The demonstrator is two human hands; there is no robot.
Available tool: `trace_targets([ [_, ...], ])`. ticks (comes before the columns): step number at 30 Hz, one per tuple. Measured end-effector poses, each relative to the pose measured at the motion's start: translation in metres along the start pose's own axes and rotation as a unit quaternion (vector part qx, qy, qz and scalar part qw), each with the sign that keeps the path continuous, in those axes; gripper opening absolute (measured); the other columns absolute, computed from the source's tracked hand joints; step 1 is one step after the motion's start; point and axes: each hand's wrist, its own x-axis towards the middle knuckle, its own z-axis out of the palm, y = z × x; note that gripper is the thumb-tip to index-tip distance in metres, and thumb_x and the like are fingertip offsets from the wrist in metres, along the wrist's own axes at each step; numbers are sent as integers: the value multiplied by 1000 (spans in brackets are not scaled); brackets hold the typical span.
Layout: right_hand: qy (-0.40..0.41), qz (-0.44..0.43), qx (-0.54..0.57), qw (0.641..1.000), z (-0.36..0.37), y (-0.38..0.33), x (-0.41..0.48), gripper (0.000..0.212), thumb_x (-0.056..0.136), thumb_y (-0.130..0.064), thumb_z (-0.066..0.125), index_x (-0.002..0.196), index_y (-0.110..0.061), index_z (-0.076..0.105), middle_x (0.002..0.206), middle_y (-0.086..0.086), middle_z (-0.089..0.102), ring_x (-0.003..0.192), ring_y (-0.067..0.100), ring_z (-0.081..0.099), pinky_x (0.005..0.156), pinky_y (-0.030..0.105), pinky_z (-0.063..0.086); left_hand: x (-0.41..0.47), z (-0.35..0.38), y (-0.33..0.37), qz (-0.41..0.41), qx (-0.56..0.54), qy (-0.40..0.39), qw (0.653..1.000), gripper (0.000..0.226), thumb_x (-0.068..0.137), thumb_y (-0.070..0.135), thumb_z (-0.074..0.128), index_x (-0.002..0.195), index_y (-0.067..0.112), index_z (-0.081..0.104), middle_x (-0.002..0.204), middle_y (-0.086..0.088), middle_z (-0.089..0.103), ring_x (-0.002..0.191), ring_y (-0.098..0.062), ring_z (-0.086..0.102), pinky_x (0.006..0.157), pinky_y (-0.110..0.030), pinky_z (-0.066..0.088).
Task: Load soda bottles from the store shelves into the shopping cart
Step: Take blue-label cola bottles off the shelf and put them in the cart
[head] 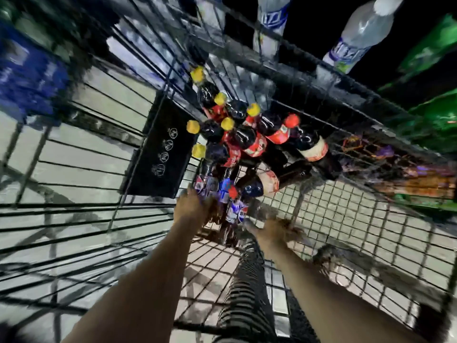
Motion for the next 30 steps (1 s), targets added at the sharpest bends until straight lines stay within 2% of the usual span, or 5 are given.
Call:
trace_targets([
  [4, 9, -7, 20, 1000, 33, -1, 38, 50, 80, -48, 68, 60, -16, 35, 56, -2, 33, 59, 17, 38, 57, 31, 27, 25, 24, -14, 23, -60, 11, 998, 53, 94, 45, 53, 122, 1, 52, 114, -24, 61, 107, -39, 57, 85, -39, 44],
  [8, 33, -5, 86, 996, 67, -3, 56, 37, 74, -51, 73, 61, -28, 46, 60, -10, 57, 57, 12, 55, 54, 27, 42, 30, 38, -28, 5, -159, 44, 986, 51, 84, 47, 66, 105, 1, 58, 94, -19, 63, 88, -36, 60, 73, -35, 45],
  [12, 78, 25, 133, 988, 99, 9, 76, 82, 43, -90, 54, 70, -13, 64, 63, 4, 67, 60, 23, 66, 55, 41, 56, 25, 37, -19, -22, -199, 59, 978, 48, 75, 42, 78, 98, 15, 46, 94, -6, 64, 82, -23, 61, 72, -30, 47],
  [17, 79, 60, 158, 983, 82, -12, 65, 52, 65, -45, 81, 85, 0, 66, 78, 14, 70, 72, 26, 68, 58, 36, 51, 28, 38, -12, -55, -156, 32, 986, 66, 62, 56, 80, 102, 10, 56, 93, -2, 66, 82, -22, 62, 76, -34, 53],
  [30, 38, 72, 68, 994, 19, -10, 21, 37, 63, -47, 80, 65, -14, 63, 69, 3, 66, 64, 21, 63, 44, 22, 36, -12, 8, 12, -108, -93, 36, 989, 78, 72, 65, 70, 115, 3, 51, 106, -13, 65, 98, -30, 61, 71, -30, 38],
])
